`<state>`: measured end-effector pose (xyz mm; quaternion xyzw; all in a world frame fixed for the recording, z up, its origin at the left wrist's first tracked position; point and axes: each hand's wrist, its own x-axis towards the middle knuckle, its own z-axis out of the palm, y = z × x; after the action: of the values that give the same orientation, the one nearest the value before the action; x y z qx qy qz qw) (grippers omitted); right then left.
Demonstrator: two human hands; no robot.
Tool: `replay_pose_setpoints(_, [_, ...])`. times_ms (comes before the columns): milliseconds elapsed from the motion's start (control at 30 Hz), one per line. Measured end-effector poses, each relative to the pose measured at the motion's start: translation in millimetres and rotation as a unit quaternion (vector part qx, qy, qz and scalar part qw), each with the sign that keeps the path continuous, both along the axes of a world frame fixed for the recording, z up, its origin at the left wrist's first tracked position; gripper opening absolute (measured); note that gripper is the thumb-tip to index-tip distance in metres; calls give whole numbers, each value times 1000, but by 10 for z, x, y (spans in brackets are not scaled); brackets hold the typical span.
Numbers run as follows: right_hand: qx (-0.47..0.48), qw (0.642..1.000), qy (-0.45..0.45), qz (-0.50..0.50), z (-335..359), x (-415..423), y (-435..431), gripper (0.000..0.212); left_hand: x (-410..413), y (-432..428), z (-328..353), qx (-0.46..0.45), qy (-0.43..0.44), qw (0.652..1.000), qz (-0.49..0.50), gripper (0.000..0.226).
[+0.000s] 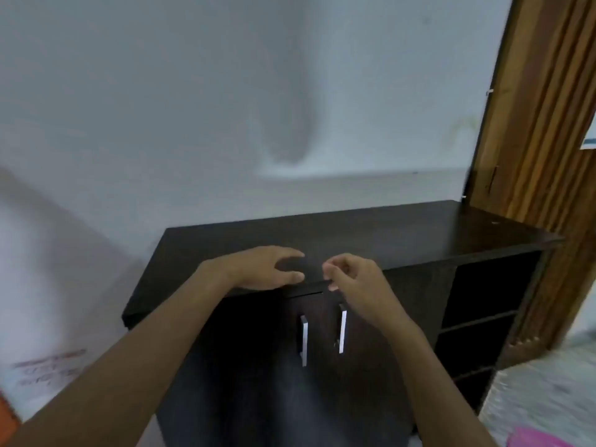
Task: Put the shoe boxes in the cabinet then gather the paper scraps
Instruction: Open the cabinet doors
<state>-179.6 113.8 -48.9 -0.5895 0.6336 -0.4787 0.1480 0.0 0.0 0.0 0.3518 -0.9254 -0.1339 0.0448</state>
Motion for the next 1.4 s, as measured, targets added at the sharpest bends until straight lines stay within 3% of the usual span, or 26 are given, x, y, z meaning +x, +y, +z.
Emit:
replay_pose_setpoints(200, [108,990,-78,-48,-933,154,15,26,108,-48,-590,-34,43,997,61,52])
replay_pose_setpoints(367, [102,983,-150,-29,-1180,365,-116,22,100,-79,-680,-47,87,993,67,47])
replay_pose_setpoints(533, [61,976,-195,-81,-1251,517,-195,16,104,-102,-697,-51,99,991,68,46])
replay_pose_setpoints(733, [64,962,-224,-146,-1221,761,-136,61,105,-149,-735,-98,86,990,61,48])
replay_pose_setpoints(900, [11,954,-266,-137,-1299,909,57,52,121,-228,-752,-92,101,990,35,49])
replay_pose_setpoints(1067, [-1,951,-259,-168,-1209,1050,524,30,123,-213,-745,-91,102,990,33,48])
replay_pose_setpoints(1167, [23,938,-301,-171,-1136,1149,822,36,139,-198,-727,-84,101,991,28,48])
replay_pose_setpoints(1267, [79,939,-273,-195,-996,1201,1167,47,146,-208,-723,-77,91,993,23,50])
replay_pose_setpoints(1400, [110,956,-146,-228,-869,1136,1553,70,150,-170,-734,-82,64,994,26,50])
